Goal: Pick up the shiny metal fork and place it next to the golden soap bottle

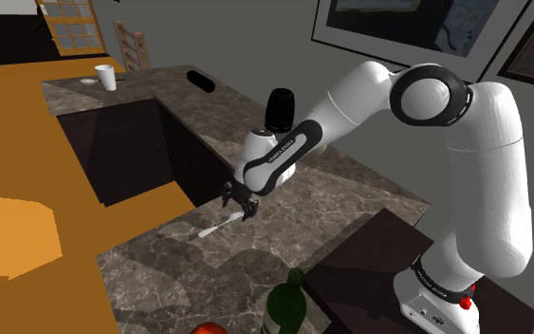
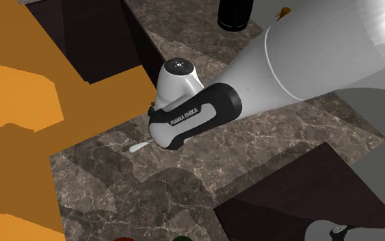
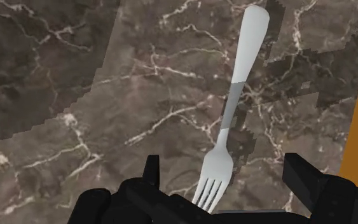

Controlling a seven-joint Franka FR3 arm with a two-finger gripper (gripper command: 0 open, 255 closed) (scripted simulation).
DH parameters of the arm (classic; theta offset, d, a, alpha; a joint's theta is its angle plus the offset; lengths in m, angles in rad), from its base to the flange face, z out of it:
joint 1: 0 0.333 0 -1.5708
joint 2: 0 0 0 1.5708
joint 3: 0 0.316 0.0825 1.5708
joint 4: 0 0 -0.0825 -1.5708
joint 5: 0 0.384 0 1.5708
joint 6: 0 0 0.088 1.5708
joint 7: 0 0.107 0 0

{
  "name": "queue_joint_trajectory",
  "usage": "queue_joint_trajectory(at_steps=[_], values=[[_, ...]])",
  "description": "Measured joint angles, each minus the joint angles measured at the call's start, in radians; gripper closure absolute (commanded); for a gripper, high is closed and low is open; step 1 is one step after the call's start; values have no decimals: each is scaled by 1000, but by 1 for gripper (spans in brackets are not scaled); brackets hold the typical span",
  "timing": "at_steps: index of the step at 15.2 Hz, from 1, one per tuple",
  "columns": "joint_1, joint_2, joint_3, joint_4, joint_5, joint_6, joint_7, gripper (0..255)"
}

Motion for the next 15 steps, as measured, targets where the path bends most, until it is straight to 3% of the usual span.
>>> queue_joint_trajectory(at_steps=[8, 14, 15], values=[[40, 119, -25, 76, -13, 49, 24, 0], [43, 129, -27, 82, -14, 53, 25, 0], [43, 129, -27, 82, -14, 53, 25, 255]])
